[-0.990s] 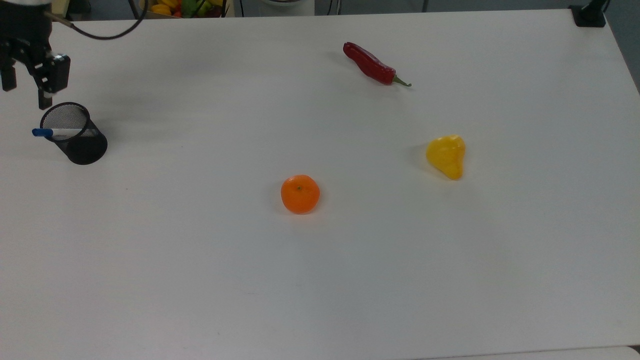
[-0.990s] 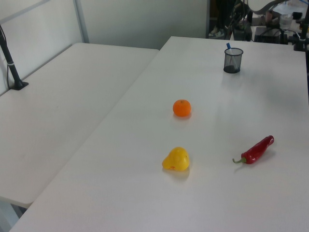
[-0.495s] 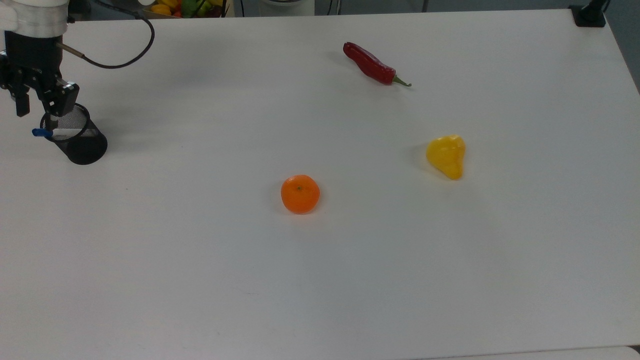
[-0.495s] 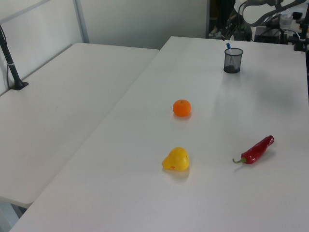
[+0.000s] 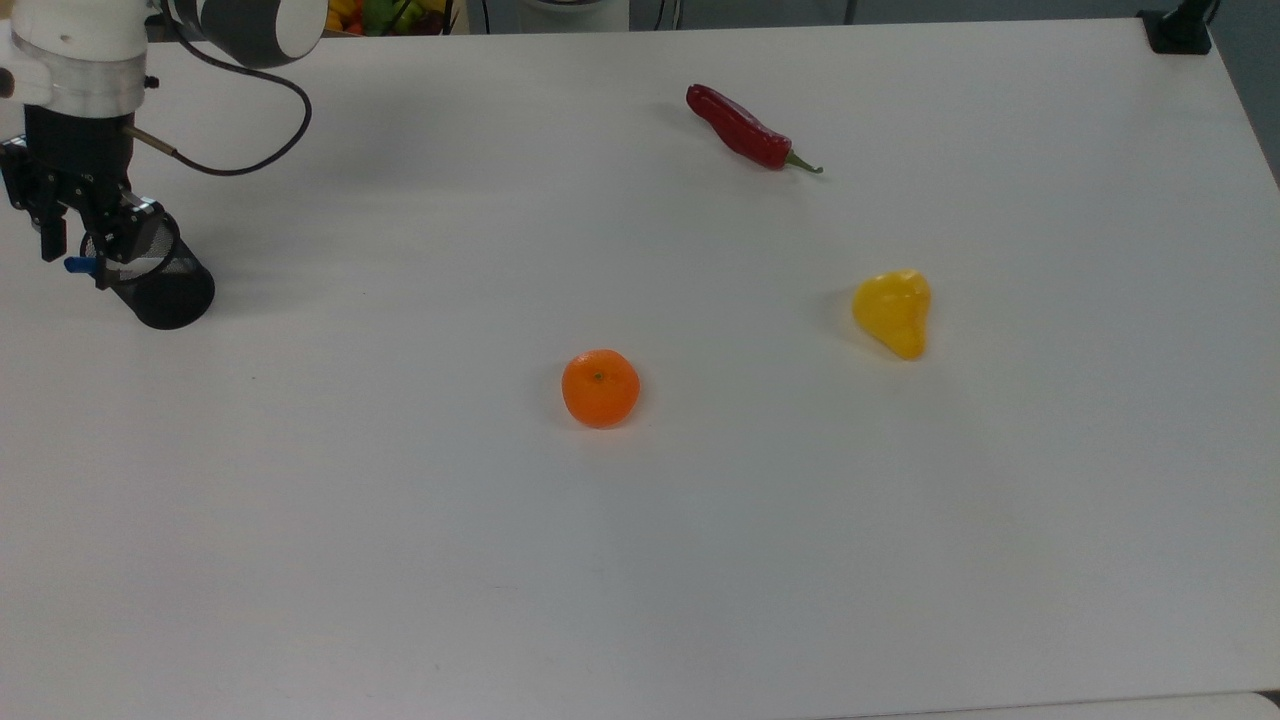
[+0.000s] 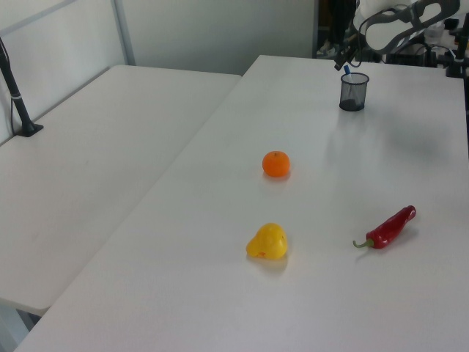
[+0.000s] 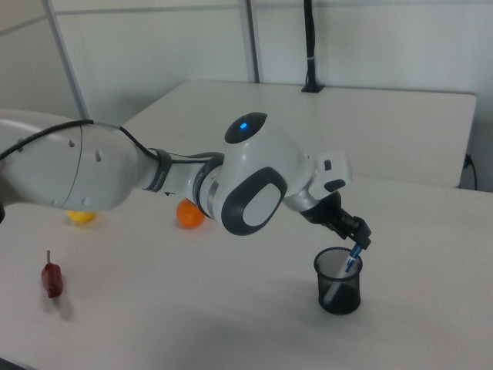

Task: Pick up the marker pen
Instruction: 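Close the gripper on the blue-capped marker in the cup, then lift the marker up out of the pen cup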

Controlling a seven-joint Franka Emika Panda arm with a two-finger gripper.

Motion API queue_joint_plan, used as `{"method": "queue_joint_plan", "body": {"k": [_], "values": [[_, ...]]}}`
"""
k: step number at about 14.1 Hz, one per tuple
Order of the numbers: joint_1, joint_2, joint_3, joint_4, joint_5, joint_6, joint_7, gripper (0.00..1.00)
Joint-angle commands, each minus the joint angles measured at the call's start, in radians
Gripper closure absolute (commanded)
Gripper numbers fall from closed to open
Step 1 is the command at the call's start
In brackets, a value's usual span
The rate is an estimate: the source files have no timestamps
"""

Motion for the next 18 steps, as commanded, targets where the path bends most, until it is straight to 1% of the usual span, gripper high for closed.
{"method": "queue_joint_plan", "body": {"k": [1, 2, 3, 4, 5, 7, 11, 13, 18], "values": [[-0.010, 0.013, -0.005, -0.015, -0.059, 0.043, 0.010, 0.48], [-0.010, 0.013, -0.005, -0.016, -0.067, 0.043, 0.010, 0.49], [-0.010, 0.013, -0.005, -0.016, -0.070, 0.041, 0.009, 0.53], [-0.010, 0.015, -0.005, -0.016, -0.071, 0.041, 0.009, 0.59], [-0.010, 0.013, -0.005, -0.016, -0.076, 0.043, 0.009, 0.71], [-0.012, 0.013, -0.005, -0.016, -0.076, 0.041, 0.013, 1.00], [-0.018, -0.002, -0.005, -0.016, -0.067, 0.034, 0.018, 1.00], [-0.022, -0.025, -0.005, -0.011, -0.065, 0.030, 0.019, 1.00], [-0.016, -0.147, -0.005, -0.013, -0.047, 0.023, 0.021, 1.00]]}}
